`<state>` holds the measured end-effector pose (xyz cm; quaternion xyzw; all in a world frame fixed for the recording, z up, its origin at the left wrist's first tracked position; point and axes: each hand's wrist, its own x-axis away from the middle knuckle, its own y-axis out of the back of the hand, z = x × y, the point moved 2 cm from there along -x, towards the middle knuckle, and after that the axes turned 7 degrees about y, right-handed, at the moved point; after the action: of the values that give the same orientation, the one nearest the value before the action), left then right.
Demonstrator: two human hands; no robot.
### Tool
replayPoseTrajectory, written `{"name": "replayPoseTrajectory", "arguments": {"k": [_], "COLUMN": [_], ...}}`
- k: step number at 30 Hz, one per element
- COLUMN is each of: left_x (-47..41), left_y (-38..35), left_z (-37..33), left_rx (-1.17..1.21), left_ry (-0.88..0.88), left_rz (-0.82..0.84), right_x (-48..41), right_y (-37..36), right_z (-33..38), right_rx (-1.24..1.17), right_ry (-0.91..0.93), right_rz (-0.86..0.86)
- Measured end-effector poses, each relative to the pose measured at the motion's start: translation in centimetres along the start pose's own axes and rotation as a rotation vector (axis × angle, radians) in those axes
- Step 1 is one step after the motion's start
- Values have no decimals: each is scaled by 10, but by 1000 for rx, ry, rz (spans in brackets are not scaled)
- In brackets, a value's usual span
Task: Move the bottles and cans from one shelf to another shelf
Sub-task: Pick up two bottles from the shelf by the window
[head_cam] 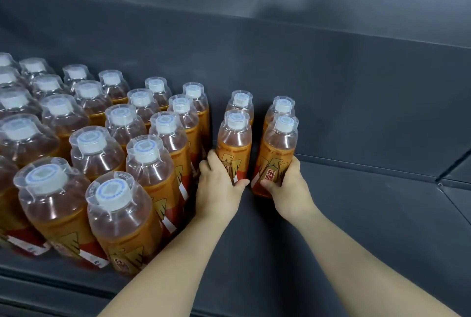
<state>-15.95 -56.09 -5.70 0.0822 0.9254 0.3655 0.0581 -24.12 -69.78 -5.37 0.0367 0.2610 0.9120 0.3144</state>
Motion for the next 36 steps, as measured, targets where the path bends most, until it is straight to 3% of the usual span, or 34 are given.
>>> {"name": "replayPoseTrajectory", "arguments": {"k": [6, 14, 36], "left_x": [-5, -5, -19], "left_y": [-3, -4, -11], "left_z": [-7, 2, -2], "left_rx": [-3, 27, -29], "left_ry": [27, -12, -49], "left_rz": [23, 31, 46], "right_x": [-6, -9, -16], "right_y": [-2, -10, -14], "right_z": [-5, -3, -7], "right_rx": [19, 50, 31], "right_ry": [2, -24, -57], "right_rz": [-2, -133, -110]}}
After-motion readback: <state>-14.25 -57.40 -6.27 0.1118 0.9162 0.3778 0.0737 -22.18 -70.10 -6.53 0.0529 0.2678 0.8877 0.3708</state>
